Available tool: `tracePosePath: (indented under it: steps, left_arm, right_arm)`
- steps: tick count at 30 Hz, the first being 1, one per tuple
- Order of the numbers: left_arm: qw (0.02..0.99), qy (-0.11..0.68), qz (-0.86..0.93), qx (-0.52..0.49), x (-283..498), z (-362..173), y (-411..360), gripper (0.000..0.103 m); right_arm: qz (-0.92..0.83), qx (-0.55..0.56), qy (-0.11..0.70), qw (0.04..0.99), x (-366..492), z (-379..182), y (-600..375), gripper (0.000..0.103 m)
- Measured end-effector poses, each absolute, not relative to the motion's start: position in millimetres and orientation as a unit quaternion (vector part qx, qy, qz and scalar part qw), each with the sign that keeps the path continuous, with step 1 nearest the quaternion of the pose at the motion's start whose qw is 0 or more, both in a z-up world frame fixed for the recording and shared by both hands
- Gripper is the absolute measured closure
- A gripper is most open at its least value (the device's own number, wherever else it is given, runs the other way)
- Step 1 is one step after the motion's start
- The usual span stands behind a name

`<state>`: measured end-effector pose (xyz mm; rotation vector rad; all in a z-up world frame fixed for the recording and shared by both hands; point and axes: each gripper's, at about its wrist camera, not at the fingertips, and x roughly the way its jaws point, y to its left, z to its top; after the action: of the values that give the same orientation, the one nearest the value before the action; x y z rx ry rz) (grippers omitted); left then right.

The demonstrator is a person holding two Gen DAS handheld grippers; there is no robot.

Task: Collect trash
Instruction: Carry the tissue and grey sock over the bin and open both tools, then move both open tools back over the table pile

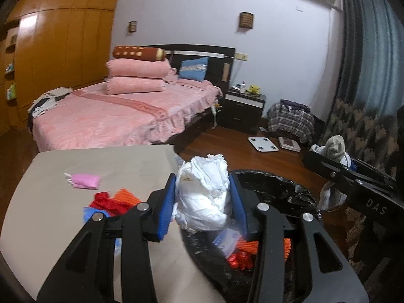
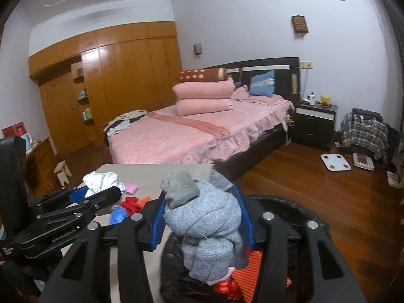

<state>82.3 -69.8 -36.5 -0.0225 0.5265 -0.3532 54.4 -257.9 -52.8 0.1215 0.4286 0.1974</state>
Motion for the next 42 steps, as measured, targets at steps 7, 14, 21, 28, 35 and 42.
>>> tracePosePath:
  steps: [7,14,21,28,35,42]
  left_arm:
    - [0.944,0.261,-0.203,-0.002,91.7,-50.9,-101.3,0.063]
    - [0.937,0.271,-0.222,0.009,105.2,-65.9,-130.8,0.062]
    - [0.930,0.279,-0.241,0.018,116.5,-73.9,-152.0,0.060]
    - [0.925,0.287,-0.248,0.023,122.4,-79.4,-152.3,0.031]
    - [0.934,0.279,-0.220,0.020,117.2,-68.3,-126.4,0.015]
    - [0.947,0.269,-0.174,0.012,108.1,-54.4,-79.8,0.012]
  right_arm:
    - [0.070,0.065,0.225,0.970,55.1,-64.8,-287.5,0.054]
    - [0.047,0.071,0.243,0.966,63.2,-81.8,-315.6,0.054]
    - [0.032,0.082,0.249,0.964,73.9,-93.0,-340.1,0.054]
    - [0.014,0.084,0.246,0.966,80.5,-96.7,-355.2,0.028]
    - [0.005,0.089,0.235,0.968,72.4,-91.5,-357.5,0.006]
    - [0.030,0.098,0.231,0.968,69.4,-82.6,-336.3,0.006]
